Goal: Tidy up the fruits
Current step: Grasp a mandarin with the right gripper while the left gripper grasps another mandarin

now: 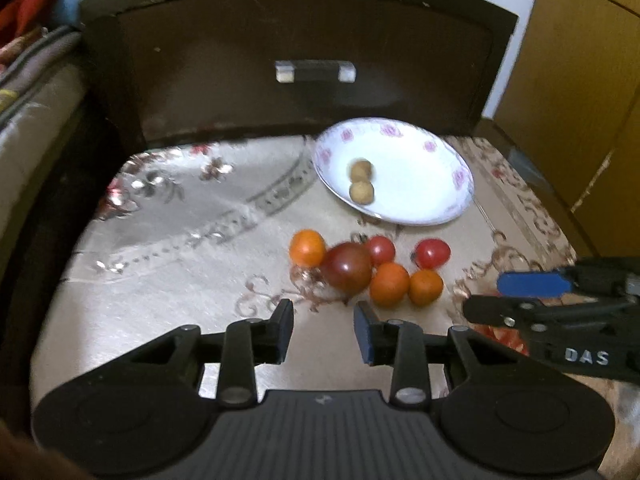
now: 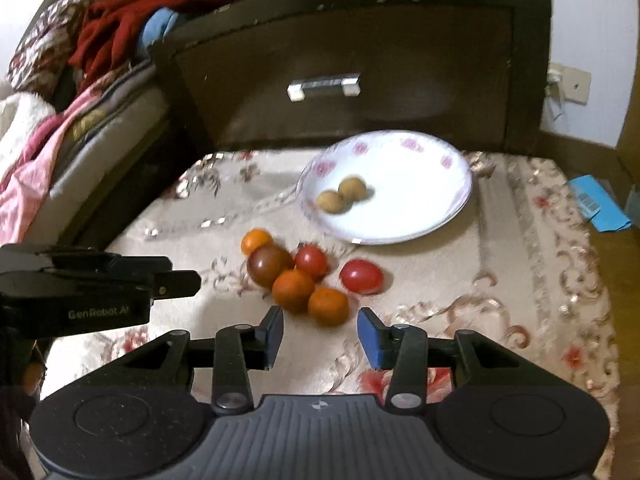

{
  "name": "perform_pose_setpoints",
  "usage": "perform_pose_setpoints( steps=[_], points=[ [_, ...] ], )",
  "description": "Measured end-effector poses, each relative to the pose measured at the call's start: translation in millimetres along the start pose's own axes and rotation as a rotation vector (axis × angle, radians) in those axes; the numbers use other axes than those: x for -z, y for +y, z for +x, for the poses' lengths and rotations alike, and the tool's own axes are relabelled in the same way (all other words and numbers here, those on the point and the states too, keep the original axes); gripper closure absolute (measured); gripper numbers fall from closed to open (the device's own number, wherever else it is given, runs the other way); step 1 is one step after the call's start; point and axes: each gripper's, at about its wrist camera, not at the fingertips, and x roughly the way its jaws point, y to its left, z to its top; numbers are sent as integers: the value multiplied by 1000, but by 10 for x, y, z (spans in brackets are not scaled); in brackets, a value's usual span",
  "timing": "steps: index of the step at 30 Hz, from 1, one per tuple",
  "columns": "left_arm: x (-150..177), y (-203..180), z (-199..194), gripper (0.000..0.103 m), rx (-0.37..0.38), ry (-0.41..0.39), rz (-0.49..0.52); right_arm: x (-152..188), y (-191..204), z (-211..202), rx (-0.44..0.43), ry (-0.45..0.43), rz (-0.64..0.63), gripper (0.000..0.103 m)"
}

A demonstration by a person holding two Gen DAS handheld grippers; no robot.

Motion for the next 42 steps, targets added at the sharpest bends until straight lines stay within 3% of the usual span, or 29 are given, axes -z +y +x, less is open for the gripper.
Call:
perform_pose_setpoints(
  steps=[7,14,32,35,38,42],
  points=[
    [-7,-138,56,63,59,7,67,-6,25,199,-4,24,-69,59],
    [-11,-111,116,62,85,23,60,-44,78,374,-12,36,-125,59],
    [-20,-57,236,62,121,53,36,-72,32,610,-40,52,-82,59],
    [-24,-54,260,60,130,56,31,-68,25,590,-38,47,-81,63],
    [-35,-78,277,60,144,54,38,-69,10,554,-32,53,-85,78],
    [-57,-105,377,60,155,56,27,-43,-27,444,-51,50,-84,79]
  ],
)
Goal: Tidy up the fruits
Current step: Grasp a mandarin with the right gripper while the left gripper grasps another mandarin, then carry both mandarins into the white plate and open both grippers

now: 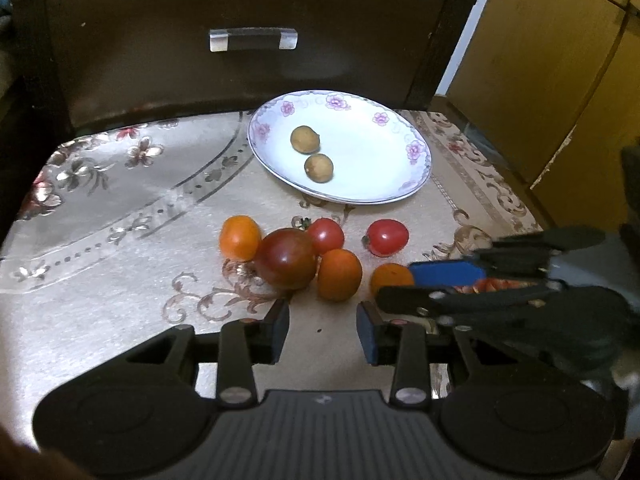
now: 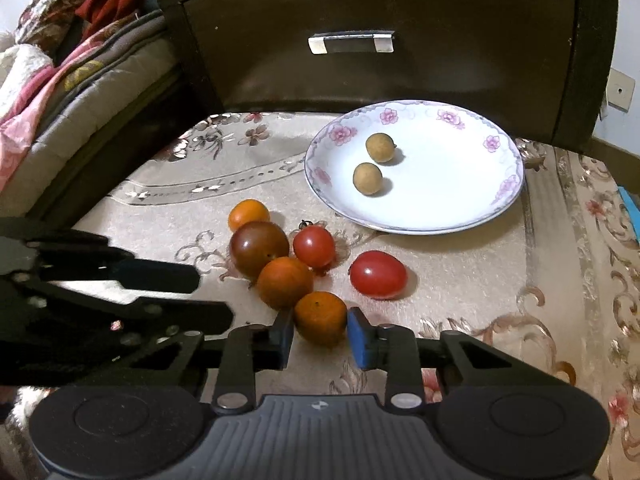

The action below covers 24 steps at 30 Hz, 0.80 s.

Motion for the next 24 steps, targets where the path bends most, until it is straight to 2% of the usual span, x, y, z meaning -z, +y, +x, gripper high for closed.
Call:
perform_pose_setpoints(
  steps=[4,10,18,24],
  points=[
    [-26,27,126,60,25,5,-39,3,-40,-95,17,-3,-5,80],
    [-42,-128,214,60,22,-18,16,65,-157,-290,15,-16,10,80],
    [-104,-288,336,61,-37,-59,72,108,-280,-339,32,-14,59,79],
    [-61,-331,415,62,-53,-27,95,105,-293,-360,35,-15,69,79]
  ],
)
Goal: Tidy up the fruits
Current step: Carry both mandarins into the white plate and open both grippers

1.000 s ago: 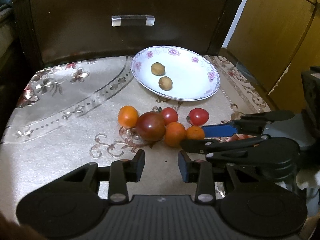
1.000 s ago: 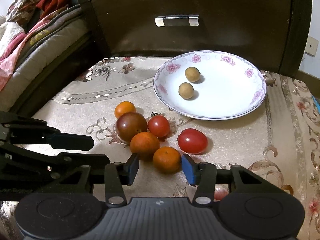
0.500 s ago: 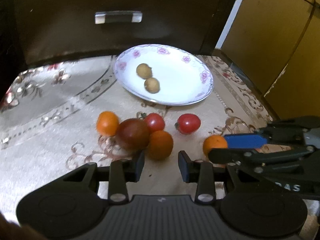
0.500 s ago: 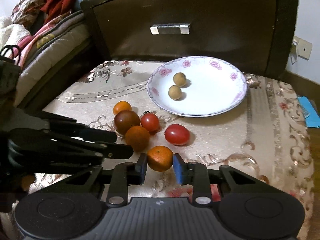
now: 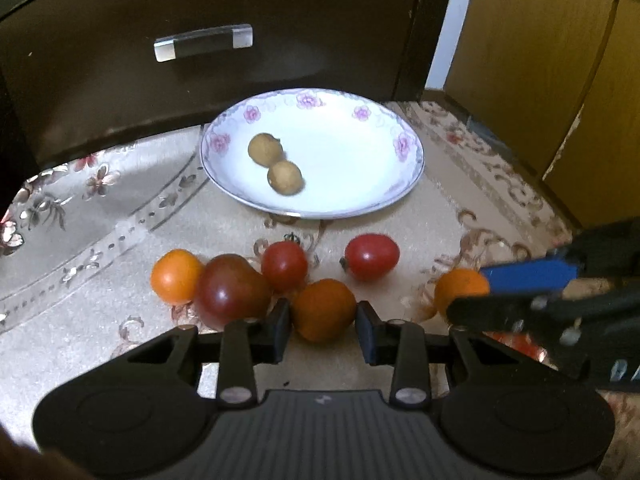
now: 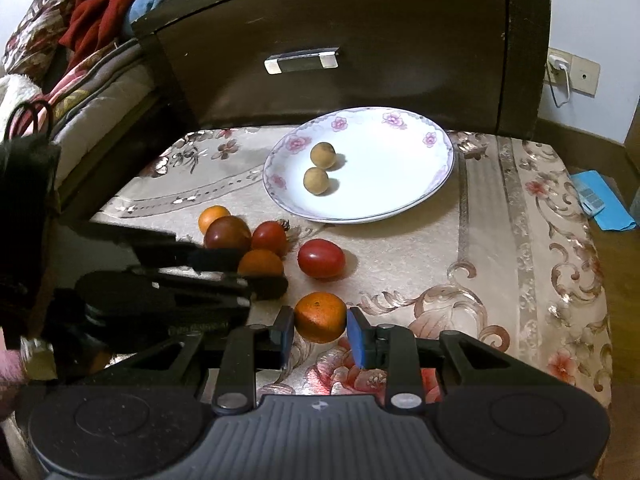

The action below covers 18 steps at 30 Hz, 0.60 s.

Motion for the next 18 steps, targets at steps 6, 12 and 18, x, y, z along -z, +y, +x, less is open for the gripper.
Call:
perform_pose_setpoints(
  steps=[6,12,18],
  points=[
    [-24,30,-31,63,18,13,-31,-28,-42,4,-2,-4,25,79],
    [-155,65,-232,63,81,-33,-81,-142,-71,-97,-8,-66,43,79],
    [-347,146,-275,63,65,-69,-102,-381,-130,-52,7,-119,62,79]
  ],
)
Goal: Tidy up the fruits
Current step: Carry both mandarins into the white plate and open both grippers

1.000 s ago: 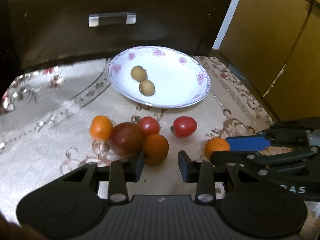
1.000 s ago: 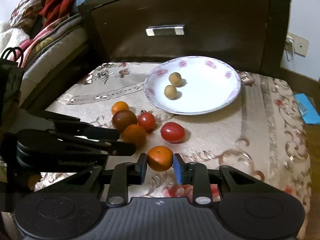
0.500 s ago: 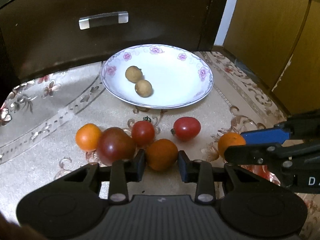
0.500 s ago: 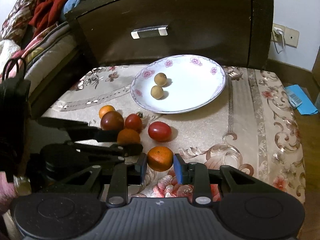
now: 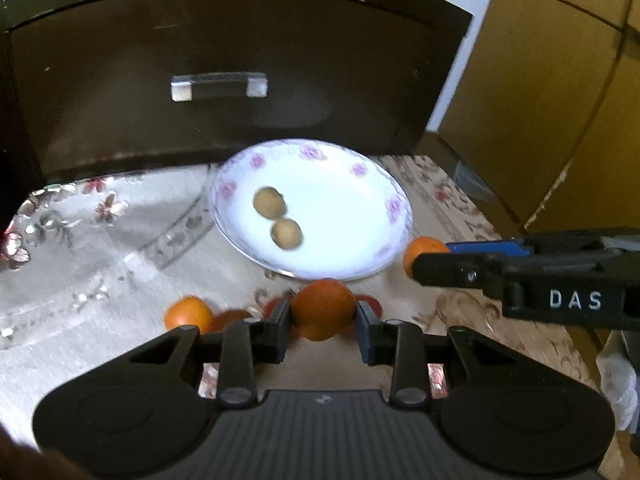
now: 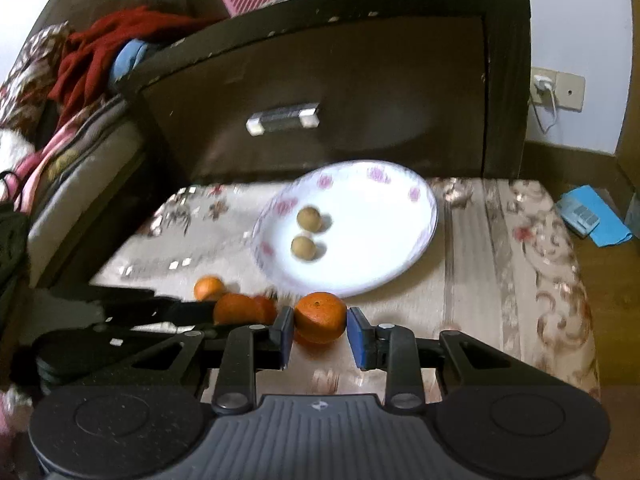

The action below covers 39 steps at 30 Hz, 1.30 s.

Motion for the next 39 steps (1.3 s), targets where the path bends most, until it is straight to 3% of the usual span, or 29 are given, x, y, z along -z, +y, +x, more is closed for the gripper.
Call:
perform_pose_setpoints(
  steps=[9,19,27,39],
  points=[
    [-246,110,163,63,-21,-27,4,-174,-18,222,19,-22,-20,79],
    [-264,200,339,63,-36,-3,-11,-215,-10,431,26,-22,-39,77],
    [-287,196,339,62,-47,-13,-7,-248,-49,403,38,-46,-28,67],
    [-325,252,274,57,-60,-43,-39,-240,-89,365,41,-40,-16,66]
  ],
)
